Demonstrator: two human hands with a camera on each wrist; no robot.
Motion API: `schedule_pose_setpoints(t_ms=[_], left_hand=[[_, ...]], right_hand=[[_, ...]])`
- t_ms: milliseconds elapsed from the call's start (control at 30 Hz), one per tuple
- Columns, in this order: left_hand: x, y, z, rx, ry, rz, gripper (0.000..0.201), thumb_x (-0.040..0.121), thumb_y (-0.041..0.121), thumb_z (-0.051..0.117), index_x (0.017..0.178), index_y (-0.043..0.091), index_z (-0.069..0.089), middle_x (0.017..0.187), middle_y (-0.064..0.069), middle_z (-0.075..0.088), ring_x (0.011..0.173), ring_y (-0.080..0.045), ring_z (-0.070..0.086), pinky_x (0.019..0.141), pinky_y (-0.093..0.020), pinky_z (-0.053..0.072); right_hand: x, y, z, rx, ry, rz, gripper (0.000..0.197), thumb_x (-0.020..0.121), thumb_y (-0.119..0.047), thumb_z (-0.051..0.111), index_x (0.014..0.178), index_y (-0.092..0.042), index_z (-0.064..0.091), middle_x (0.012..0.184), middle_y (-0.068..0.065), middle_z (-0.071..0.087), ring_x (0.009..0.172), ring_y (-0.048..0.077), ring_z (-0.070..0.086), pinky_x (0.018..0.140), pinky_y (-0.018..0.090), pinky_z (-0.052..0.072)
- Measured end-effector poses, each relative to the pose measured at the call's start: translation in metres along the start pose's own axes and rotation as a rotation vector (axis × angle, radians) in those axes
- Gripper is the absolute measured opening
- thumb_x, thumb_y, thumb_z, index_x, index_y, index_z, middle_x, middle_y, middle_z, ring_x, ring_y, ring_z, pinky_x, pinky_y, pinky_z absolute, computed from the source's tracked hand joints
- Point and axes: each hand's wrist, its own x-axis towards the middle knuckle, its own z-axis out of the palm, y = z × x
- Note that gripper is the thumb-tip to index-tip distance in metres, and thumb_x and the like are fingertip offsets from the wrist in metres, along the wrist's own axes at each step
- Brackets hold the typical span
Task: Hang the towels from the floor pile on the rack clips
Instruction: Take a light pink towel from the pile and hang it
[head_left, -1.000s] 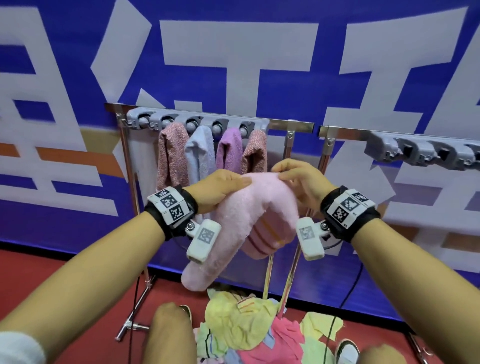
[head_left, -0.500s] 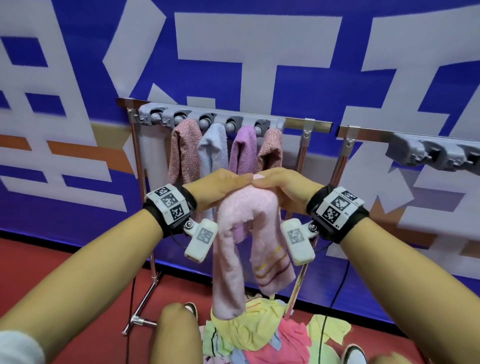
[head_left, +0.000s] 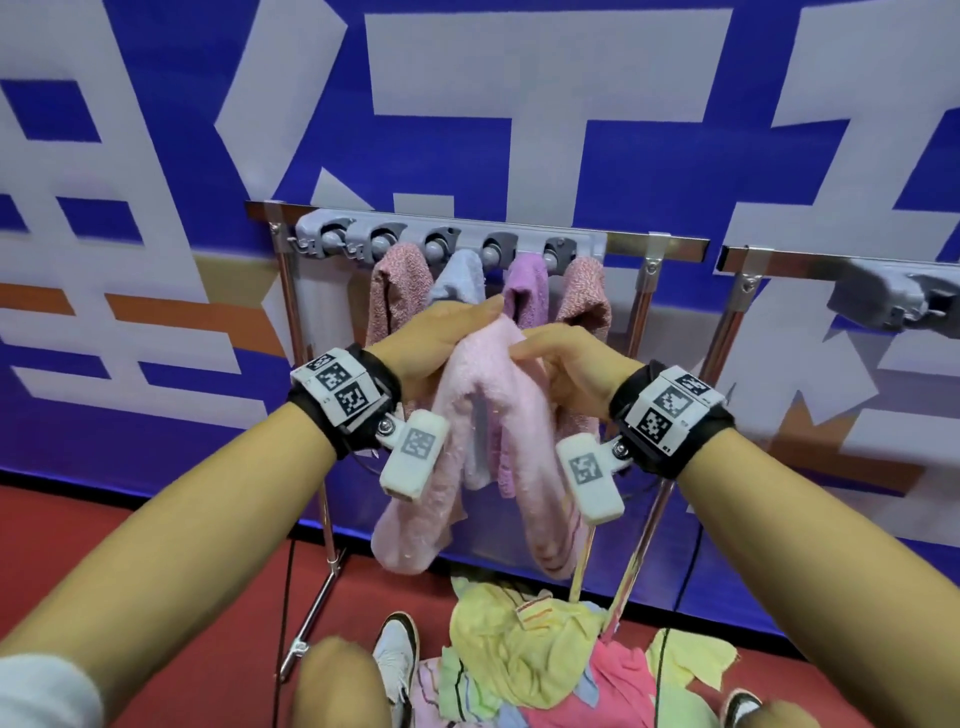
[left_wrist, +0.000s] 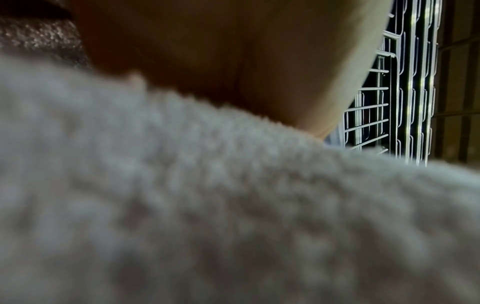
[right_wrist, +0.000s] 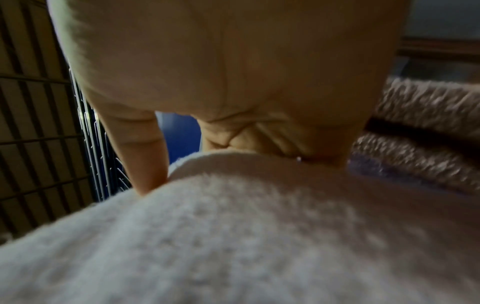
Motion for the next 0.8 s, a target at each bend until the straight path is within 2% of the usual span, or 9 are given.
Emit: schedule_pose_setpoints(t_ms=[67, 133, 233, 367, 467, 533, 633, 700, 800], left_hand=[[0.000, 0.005, -0.009, -0.004, 0.034, 0.007, 0.036, 0.093, 0.030, 0.055, 0.093, -0.004, 0.066, 0.079, -0.013, 0.072, 0.070, -0.020, 0.067, 0.066, -0.027, 0.056], [0.001, 0.009, -0.020, -0.015, 0.111, 0.022, 0.033, 0.095, 0.027, 0.056, 0.095, -0.005, 0.065, 0.082, -0.015, 0.069, 0.072, -0.022, 0.065, 0.067, -0.029, 0.054], [0.001, 0.013, -0.040, 0.018, 0.206, 0.073, 0.022, 0.096, 0.022, 0.057, 0.096, 0.001, 0.064, 0.084, -0.011, 0.068, 0.073, -0.017, 0.064, 0.067, -0.026, 0.053], [-0.005, 0.011, -0.066, 0.172, 0.409, 0.089, 0.017, 0.088, 0.028, 0.071, 0.089, 0.010, 0.070, 0.087, -0.005, 0.070, 0.078, -0.014, 0.061, 0.073, -0.028, 0.052], [-0.014, 0.014, -0.086, 0.267, 0.585, 0.184, 0.014, 0.088, 0.026, 0.073, 0.087, 0.012, 0.069, 0.083, 0.001, 0.069, 0.071, -0.005, 0.060, 0.068, -0.021, 0.050], [-0.023, 0.017, -0.101, 0.245, 0.610, 0.260, 0.011, 0.090, 0.019, 0.069, 0.091, 0.008, 0.067, 0.086, -0.005, 0.067, 0.073, -0.008, 0.059, 0.070, -0.022, 0.049], [-0.038, 0.018, -0.120, 0.153, 0.525, 0.322, 0.016, 0.082, 0.017, 0.061, 0.095, 0.009, 0.067, 0.097, -0.011, 0.069, 0.080, -0.012, 0.062, 0.071, -0.021, 0.049], [-0.046, 0.016, -0.130, 0.182, 0.470, 0.362, 0.031, 0.073, 0.017, 0.058, 0.101, 0.008, 0.067, 0.099, -0.004, 0.069, 0.089, -0.009, 0.064, 0.080, -0.022, 0.048], [-0.055, 0.010, -0.142, 0.222, 0.385, 0.439, 0.060, 0.063, 0.029, 0.059, 0.119, 0.008, 0.060, 0.111, 0.000, 0.065, 0.103, -0.006, 0.061, 0.091, -0.023, 0.046]], right_hand=[[0.010, -0.003, 0.014, 0.068, 0.001, -0.033, 0.042, 0.072, -0.010, 0.057, 0.108, 0.012, 0.062, 0.090, 0.020, 0.063, 0.072, 0.026, 0.061, 0.062, 0.030, 0.046], [0.018, -0.006, 0.026, 0.126, -0.028, -0.033, 0.040, 0.081, -0.007, 0.050, 0.117, 0.008, 0.060, 0.096, 0.020, 0.062, 0.080, 0.026, 0.061, 0.069, 0.032, 0.047], [0.031, -0.015, 0.042, 0.202, -0.048, -0.007, 0.022, 0.091, -0.008, 0.045, 0.101, -0.004, 0.064, 0.077, 0.009, 0.068, 0.069, 0.019, 0.064, 0.070, 0.028, 0.049], [0.046, -0.027, 0.069, 0.206, -0.035, -0.008, 0.025, 0.084, -0.016, 0.055, 0.102, -0.002, 0.066, 0.096, 0.017, 0.068, 0.089, 0.029, 0.064, 0.092, 0.038, 0.049], [0.058, -0.035, 0.085, 0.265, -0.029, 0.012, 0.027, 0.083, -0.019, 0.055, 0.101, -0.002, 0.065, 0.101, 0.020, 0.063, 0.093, 0.031, 0.060, 0.101, 0.046, 0.043], [0.068, -0.039, 0.091, 0.308, -0.022, 0.020, 0.027, 0.085, -0.020, 0.052, 0.101, 0.000, 0.063, 0.099, 0.020, 0.063, 0.086, 0.031, 0.062, 0.093, 0.044, 0.048], [0.082, -0.046, 0.103, 0.338, -0.034, 0.032, 0.025, 0.086, -0.018, 0.047, 0.091, 0.003, 0.060, 0.087, 0.017, 0.065, 0.071, 0.028, 0.065, 0.070, 0.034, 0.053], [0.090, -0.049, 0.113, 0.339, -0.037, 0.022, 0.024, 0.082, -0.018, 0.052, 0.095, 0.001, 0.057, 0.085, 0.016, 0.062, 0.068, 0.027, 0.064, 0.067, 0.031, 0.053], [0.101, -0.055, 0.127, 0.316, -0.039, 0.025, 0.021, 0.082, -0.024, 0.055, 0.091, -0.005, 0.057, 0.081, 0.015, 0.060, 0.068, 0.028, 0.061, 0.069, 0.033, 0.051]])
